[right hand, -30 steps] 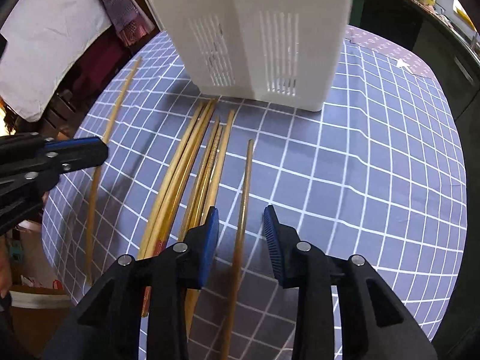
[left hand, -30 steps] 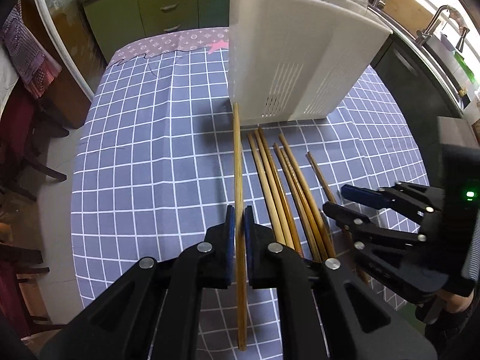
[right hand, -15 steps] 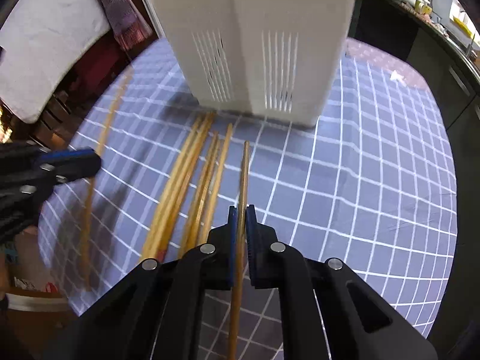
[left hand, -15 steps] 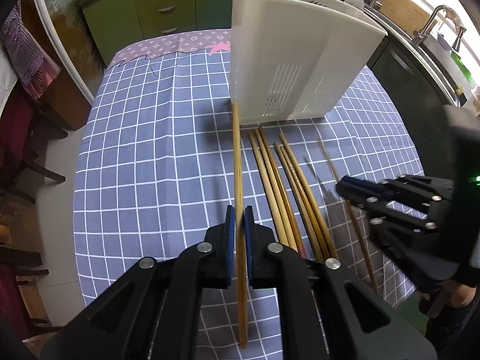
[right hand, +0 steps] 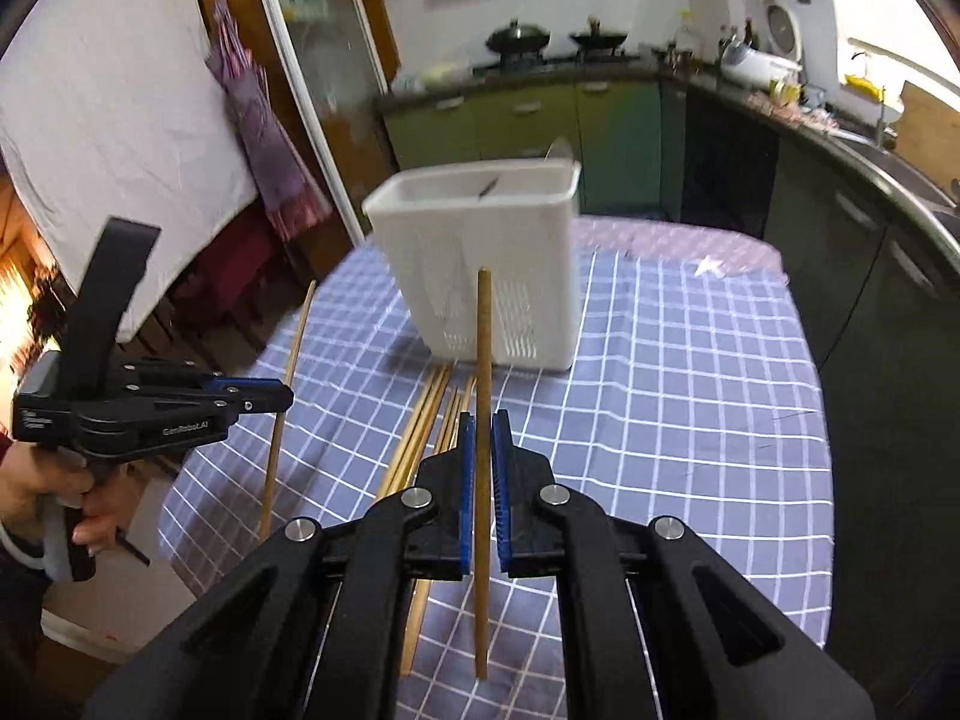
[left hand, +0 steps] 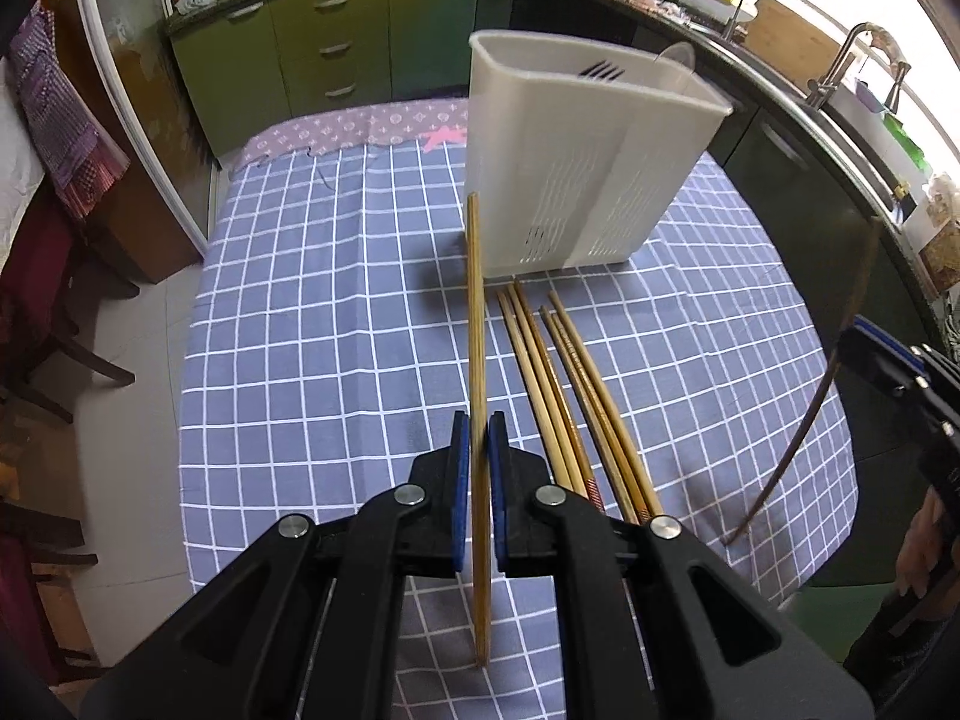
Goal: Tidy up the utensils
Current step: 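Lift both held chopsticks upright and carry them toward the white holder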
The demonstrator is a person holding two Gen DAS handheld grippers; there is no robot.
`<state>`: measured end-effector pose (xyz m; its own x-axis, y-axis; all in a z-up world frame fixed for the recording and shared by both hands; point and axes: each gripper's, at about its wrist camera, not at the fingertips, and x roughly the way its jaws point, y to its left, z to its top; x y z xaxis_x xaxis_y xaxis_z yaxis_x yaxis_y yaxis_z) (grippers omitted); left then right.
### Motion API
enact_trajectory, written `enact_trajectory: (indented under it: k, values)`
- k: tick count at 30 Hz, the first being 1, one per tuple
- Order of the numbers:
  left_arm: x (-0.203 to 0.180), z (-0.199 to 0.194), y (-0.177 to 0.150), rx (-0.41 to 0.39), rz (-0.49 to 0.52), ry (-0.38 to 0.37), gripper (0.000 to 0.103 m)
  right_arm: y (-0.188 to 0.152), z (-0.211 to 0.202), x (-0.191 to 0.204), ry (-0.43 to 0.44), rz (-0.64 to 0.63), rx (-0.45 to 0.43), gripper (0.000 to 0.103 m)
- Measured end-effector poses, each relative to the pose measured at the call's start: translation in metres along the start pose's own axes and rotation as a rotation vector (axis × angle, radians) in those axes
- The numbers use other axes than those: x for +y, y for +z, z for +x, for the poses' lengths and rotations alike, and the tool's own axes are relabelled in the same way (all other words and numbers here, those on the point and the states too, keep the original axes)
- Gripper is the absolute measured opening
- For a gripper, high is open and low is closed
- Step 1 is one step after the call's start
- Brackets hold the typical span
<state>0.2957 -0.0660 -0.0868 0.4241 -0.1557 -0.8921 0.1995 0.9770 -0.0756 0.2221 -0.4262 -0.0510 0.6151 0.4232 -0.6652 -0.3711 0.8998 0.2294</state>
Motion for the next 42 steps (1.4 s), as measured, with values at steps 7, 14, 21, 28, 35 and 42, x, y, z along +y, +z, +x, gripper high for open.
enact_trajectory:
  k: [7, 14, 21, 28, 35, 42]
  values:
    - [-0.002, -0.038, -0.011, -0.073, 0.028, -0.005, 0.006, -0.012, -0.027, 0.002, -0.012, -0.009, -0.032, 0.007]
    - [-0.003, -0.070, -0.024, -0.128, 0.054, -0.012, 0.006, -0.021, -0.040, 0.002, -0.005, -0.013, -0.043, 0.007]
    - [-0.007, -0.079, -0.033, -0.138, 0.078, -0.008, 0.006, -0.023, -0.044, 0.004, -0.006, -0.013, -0.046, 0.007]
    - [-0.007, -0.082, -0.032, -0.146, 0.079, -0.009, 0.006, -0.023, -0.043, 0.004, -0.009, -0.018, -0.043, 0.007]
    - [-0.013, -0.091, -0.021, -0.160, 0.089, -0.018, 0.006, -0.023, -0.044, 0.003, -0.009, -0.021, -0.041, 0.007]
    - [-0.025, -0.124, 0.030, -0.202, 0.104, -0.047, 0.006, -0.023, -0.045, 0.002, -0.005, -0.024, -0.037, 0.007]
